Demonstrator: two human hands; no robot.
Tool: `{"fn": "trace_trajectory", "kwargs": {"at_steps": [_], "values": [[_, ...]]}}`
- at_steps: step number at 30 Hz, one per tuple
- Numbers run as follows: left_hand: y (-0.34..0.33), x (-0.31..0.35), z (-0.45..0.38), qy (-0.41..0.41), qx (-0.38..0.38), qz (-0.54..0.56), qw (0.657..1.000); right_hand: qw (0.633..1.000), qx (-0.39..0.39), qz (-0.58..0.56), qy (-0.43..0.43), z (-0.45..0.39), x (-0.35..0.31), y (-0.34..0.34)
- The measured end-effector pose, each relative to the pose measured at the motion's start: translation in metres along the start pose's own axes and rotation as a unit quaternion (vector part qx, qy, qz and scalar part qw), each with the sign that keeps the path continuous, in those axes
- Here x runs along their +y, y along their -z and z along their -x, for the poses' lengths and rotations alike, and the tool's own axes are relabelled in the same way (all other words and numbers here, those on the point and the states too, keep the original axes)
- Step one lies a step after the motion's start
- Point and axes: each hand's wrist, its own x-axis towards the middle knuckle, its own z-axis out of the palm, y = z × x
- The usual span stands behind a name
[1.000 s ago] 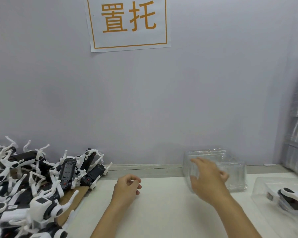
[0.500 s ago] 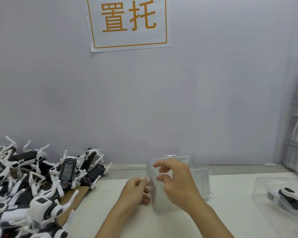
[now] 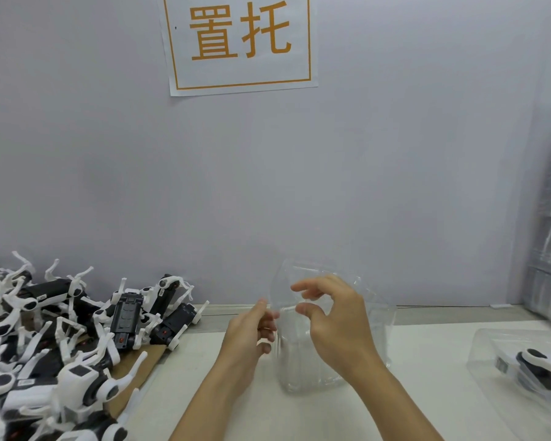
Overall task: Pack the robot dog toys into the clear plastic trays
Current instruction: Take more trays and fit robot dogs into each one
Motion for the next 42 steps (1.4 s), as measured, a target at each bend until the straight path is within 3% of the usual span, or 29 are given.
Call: {"fn": "trace_trajectory", "kwargs": {"at_steps": [4, 7, 12, 18, 20, 23, 26, 29, 34, 38, 42], "values": [[-0.003, 0.005, 0.005, -0.025, -0.041, 0.004, 0.999, 0.999, 0.029, 0.011, 0.039, -0.004, -0.007, 0.002], [0.003, 0.007, 0.005, -0.018, -0.025, -0.072, 0.997, 0.996, 0.049, 0.033, 0.066, -0.007, -0.013, 0.007], [0.005, 0.014, 0.013, 0.093, -0.07, -0.201, 0.973, 0.993, 0.041, 0.055, 0.098, -0.011, -0.019, 0.012], [0.002, 0.005, 0.009, 0.1, -0.141, -0.075, 0.982, 0.99, 0.035, 0.071, 0.118, -0.012, -0.024, 0.009], [0.003, 0.007, 0.007, 0.074, -0.115, -0.085, 0.987, 0.989, 0.027, 0.077, 0.124, -0.011, -0.026, 0.008], [0.003, 0.013, 0.005, 0.046, -0.038, -0.061, 0.996, 0.989, -0.013, 0.074, 0.126, -0.009, -0.03, 0.007], [0.009, 0.022, 0.004, 0.031, -0.001, 0.049, 0.998, 0.982, -0.109, 0.083, 0.128, -0.006, -0.038, 0.004], [0.023, 0.031, 0.006, 0.023, -0.046, 0.123, 0.991, 0.96, -0.2, 0.128, 0.148, 0.001, -0.043, -0.008], [0.034, 0.035, 0.017, -0.092, -0.138, 0.094, 0.982, 0.933, -0.266, 0.151, 0.192, 0.019, -0.043, -0.033], [0.033, 0.035, 0.016, -0.105, -0.096, 0.101, 0.985, 0.95, -0.226, 0.104, 0.188, 0.016, -0.039, -0.027], [0.034, 0.034, 0.011, -0.054, -0.054, 0.063, 0.995, 0.981, -0.007, 0.095, 0.17, -0.003, -0.028, -0.006]]}}
